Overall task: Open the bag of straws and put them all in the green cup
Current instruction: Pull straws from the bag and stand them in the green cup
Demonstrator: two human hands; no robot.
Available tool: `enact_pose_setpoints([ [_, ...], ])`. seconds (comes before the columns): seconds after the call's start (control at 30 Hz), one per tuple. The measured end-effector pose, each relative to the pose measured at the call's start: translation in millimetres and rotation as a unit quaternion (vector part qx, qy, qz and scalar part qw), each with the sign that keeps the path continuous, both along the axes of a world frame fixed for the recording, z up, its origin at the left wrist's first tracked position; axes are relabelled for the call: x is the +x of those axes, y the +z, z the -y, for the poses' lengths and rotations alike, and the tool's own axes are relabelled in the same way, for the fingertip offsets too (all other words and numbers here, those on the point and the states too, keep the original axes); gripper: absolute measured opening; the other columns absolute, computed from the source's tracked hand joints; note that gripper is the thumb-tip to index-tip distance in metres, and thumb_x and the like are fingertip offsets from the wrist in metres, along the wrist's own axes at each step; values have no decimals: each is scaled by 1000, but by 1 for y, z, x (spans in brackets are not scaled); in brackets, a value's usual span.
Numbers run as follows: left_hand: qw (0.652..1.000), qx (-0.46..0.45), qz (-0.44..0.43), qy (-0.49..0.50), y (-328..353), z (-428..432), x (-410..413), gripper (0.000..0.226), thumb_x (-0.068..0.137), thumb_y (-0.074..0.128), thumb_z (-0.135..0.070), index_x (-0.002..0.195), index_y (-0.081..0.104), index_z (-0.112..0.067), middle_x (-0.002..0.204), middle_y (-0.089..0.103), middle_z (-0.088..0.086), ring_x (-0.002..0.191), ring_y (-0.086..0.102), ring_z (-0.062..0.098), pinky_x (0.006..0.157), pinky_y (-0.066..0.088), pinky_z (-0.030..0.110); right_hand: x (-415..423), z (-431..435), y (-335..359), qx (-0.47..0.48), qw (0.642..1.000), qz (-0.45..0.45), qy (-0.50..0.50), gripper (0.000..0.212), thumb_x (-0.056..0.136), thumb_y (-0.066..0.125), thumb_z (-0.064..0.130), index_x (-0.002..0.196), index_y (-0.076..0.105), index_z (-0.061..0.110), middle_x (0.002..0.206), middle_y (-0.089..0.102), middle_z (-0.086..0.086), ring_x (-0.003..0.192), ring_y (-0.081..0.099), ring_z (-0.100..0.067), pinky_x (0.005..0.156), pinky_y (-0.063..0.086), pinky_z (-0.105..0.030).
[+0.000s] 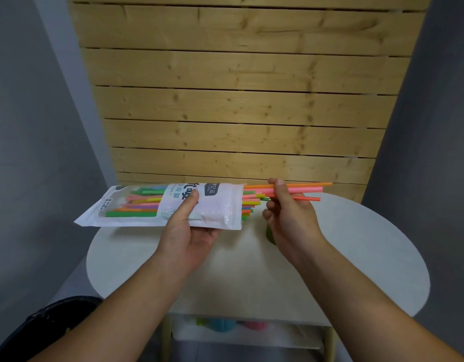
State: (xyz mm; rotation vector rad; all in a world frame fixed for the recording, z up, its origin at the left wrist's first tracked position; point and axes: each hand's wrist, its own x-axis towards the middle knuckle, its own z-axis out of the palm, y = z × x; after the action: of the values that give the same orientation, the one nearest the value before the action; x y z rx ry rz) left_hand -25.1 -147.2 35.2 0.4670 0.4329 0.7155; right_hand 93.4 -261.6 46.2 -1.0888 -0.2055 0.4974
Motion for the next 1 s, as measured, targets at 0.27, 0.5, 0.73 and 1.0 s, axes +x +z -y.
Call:
enact_pose_setpoints([
  [0.27,1000,-13,-22,12,-10,-11,7,35,90,72,-15,123,62,-18,107,79,7,95,77,23,82,62,48,19,18,7,-24,996,38,-73,20,98,59,28,96,68,10,75,66,-4,64,69,-8,72,58,-25],
  [0.5,999,-29,-26,10,-19,-13,18,43,89,73,-14,130,60,-15,112,78,8,99,76,24,80,62,48,53,60,19,-28,986,77,-145,20,101,54,25,96,65,9,76,61,-4,55,64,-5,68,57,-26],
  [0.73,999,-29,-25,4,-21,-6,28,45,89,73,-15,132,59,-16,113,78,8,101,76,24,83,61,49,81,95,25,-75,970,98,-208,21,102,50,26,93,62,13,85,57,-4,72,62,-14,72,60,-30],
  [1.0,999,1,-51,3,-19,-1,30,32,90,72,-15,121,63,-18,106,79,6,94,77,22,91,59,46,100,73,10,-177,964,149,-130,20,100,54,22,89,64,9,84,60,-9,80,63,-19,73,59,-33],
])
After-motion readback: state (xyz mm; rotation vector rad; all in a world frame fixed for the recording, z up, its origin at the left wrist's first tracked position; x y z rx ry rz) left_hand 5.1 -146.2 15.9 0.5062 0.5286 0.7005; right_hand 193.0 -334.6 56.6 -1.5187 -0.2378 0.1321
